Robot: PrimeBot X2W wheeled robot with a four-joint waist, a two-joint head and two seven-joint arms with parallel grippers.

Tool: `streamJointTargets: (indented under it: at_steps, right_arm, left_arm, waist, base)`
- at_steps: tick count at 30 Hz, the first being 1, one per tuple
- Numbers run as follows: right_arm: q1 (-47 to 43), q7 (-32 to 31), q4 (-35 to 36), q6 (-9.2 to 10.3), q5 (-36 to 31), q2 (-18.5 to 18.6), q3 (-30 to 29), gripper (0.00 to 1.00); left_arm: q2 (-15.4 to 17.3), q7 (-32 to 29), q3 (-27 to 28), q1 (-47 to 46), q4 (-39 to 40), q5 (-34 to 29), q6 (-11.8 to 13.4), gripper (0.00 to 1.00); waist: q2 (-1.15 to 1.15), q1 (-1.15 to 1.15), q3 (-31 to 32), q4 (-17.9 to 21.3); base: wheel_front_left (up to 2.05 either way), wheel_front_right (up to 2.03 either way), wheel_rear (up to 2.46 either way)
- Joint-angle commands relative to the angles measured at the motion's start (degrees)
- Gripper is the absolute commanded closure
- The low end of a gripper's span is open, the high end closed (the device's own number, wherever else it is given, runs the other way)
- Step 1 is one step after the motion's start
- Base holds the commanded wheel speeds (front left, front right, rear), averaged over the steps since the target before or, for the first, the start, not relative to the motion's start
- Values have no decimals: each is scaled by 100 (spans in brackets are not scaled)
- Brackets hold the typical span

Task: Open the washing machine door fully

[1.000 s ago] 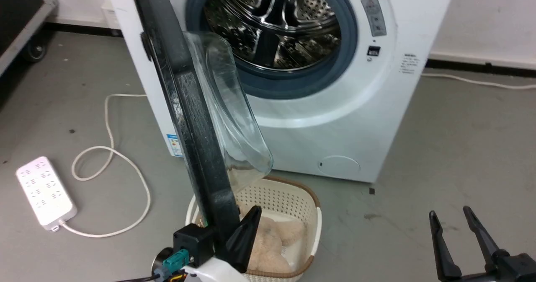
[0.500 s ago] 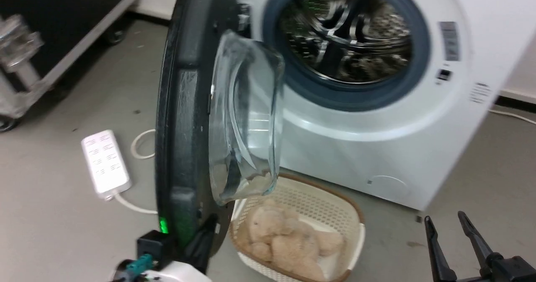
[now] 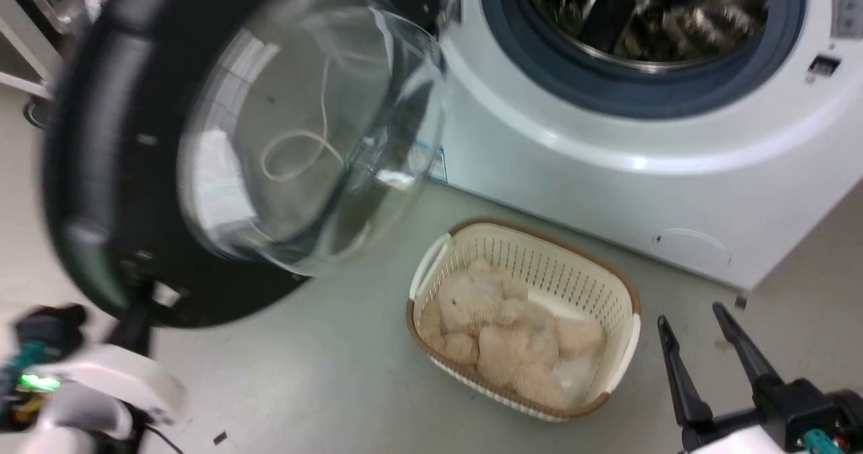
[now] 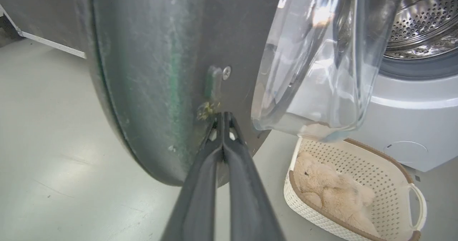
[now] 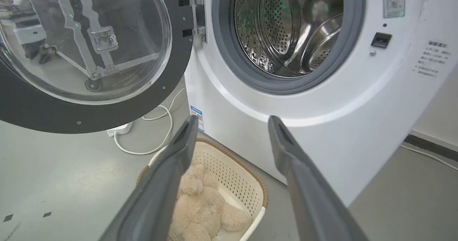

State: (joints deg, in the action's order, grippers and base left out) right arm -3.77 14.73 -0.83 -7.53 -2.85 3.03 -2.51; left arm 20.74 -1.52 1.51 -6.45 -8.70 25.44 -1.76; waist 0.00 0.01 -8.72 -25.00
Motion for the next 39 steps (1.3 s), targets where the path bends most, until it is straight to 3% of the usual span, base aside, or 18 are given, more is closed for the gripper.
streamJointTargets:
  at_steps: [1, 14, 23, 27, 33, 39]
  right_arm:
    - [135, -2, 62, 4, -58, -15, 9, 0]
    - [464, -71, 65, 4, -221, -15, 59, 0]
    - [474, -23, -124, 4, -65, -15, 39, 0]
    - [429, 2, -227, 4, 69, -15, 43, 0]
    - [197, 24, -383, 4, 399, -15, -82, 0]
    - [-27, 26, -274, 4, 677, -15, -255, 0]
  left_arm:
    - [138, 81, 188, -205, -189, 121, -32, 100]
    - [1210, 567, 725, -1500, -2149, 364, -372, 100]
    - [1441, 1286, 589, -1934, -2990, 260, -483, 100]
    - [1384, 1390, 344, -1877, -3025, 180, -522, 100]
    - [823, 1501, -203, -1269, -2295, 246, -551, 100]
    - [269, 1571, -126, -407, -1254, 427, -223, 100]
  waist:
    - [0, -1, -365, 119]
    - [0, -1, -983, 394]
    - [0, -1, -674, 534]
    - [0, -1, -327, 584]
    - [0, -1, 530, 841]
    - [0, -1, 985, 1214]
  base:
    - [0, 0, 0]
    - [0, 0, 0]
    - [0, 0, 0]
    - [0, 0, 0]
    - [0, 0, 0]
    - [0, 0, 0]
